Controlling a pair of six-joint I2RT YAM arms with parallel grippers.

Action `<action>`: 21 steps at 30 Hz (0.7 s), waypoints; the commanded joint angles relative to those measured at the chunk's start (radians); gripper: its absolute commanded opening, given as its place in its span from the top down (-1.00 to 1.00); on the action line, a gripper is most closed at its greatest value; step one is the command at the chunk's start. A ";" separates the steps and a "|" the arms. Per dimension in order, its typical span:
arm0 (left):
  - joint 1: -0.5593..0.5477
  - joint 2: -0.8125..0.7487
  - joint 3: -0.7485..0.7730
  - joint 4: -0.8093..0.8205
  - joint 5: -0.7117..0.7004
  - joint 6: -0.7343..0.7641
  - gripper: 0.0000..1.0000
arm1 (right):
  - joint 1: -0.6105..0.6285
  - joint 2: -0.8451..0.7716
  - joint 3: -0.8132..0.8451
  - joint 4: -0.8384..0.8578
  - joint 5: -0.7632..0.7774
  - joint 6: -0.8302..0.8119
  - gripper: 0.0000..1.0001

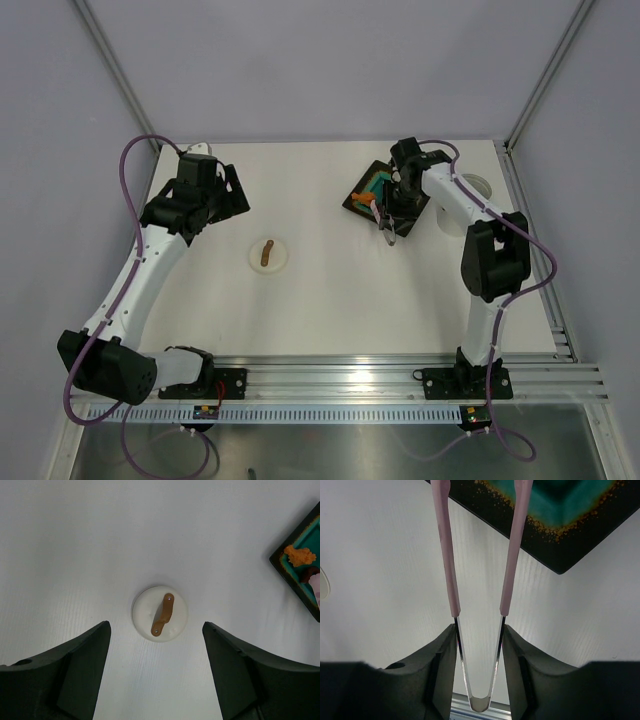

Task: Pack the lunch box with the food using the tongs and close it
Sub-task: Adjust the fake food on the plate.

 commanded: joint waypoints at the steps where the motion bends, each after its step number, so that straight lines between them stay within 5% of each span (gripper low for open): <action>1: 0.005 -0.009 -0.010 0.038 0.003 0.008 -0.56 | 0.004 0.011 0.026 0.013 -0.020 0.016 0.07; 21: 0.005 -0.004 -0.009 0.038 0.001 0.009 -0.56 | 0.004 0.083 0.055 0.023 -0.009 0.025 0.12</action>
